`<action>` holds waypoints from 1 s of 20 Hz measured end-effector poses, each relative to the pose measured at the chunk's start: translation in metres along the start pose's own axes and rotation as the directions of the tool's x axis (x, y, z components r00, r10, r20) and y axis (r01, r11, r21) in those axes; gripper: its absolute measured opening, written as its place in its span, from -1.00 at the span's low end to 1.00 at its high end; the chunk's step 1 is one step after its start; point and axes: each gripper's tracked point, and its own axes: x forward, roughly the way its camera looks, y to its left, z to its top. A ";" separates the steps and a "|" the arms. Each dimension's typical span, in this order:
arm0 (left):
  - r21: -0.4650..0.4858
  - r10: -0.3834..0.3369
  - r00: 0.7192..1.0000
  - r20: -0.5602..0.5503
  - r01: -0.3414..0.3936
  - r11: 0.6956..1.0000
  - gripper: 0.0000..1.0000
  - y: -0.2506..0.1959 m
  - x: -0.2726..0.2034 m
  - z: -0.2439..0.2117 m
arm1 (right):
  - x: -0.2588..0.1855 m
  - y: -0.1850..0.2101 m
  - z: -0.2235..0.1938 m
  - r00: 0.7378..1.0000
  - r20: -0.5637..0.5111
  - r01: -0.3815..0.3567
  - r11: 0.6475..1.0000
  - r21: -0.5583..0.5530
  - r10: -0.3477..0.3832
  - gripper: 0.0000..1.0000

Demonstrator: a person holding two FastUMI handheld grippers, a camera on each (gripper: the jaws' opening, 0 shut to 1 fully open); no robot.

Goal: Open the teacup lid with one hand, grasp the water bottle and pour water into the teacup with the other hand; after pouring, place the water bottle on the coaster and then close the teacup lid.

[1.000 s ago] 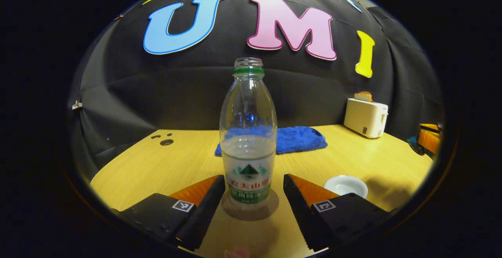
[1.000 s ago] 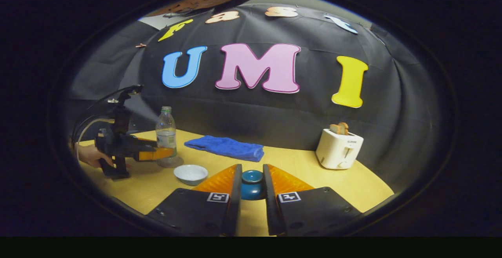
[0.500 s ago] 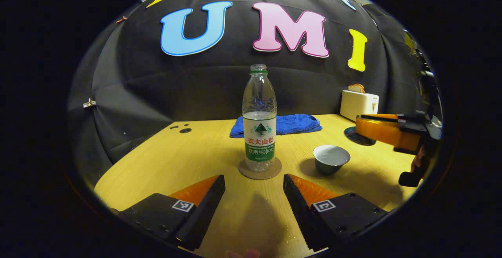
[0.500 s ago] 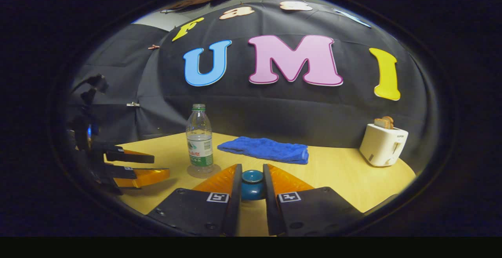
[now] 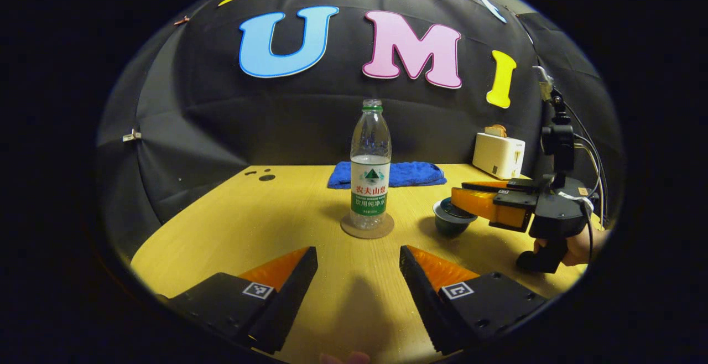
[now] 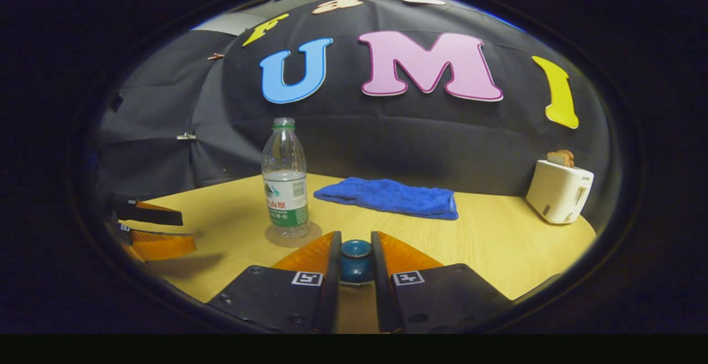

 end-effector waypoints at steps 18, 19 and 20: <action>-0.020 0.069 0.995 0.076 -0.068 0.997 0.88 -0.028 -0.048 0.099 | -0.096 -0.012 0.148 0.991 0.131 0.036 0.998 -0.047 -0.030 0.96; -0.019 0.068 0.994 0.086 -0.066 0.998 0.87 -0.033 -0.055 0.112 | -0.109 -0.013 0.166 0.990 0.139 0.040 0.998 -0.046 -0.033 0.96; -0.018 0.063 0.994 0.091 -0.062 0.998 0.88 -0.035 -0.061 0.123 | -0.122 -0.015 0.180 0.988 0.148 0.044 0.998 -0.043 -0.037 0.96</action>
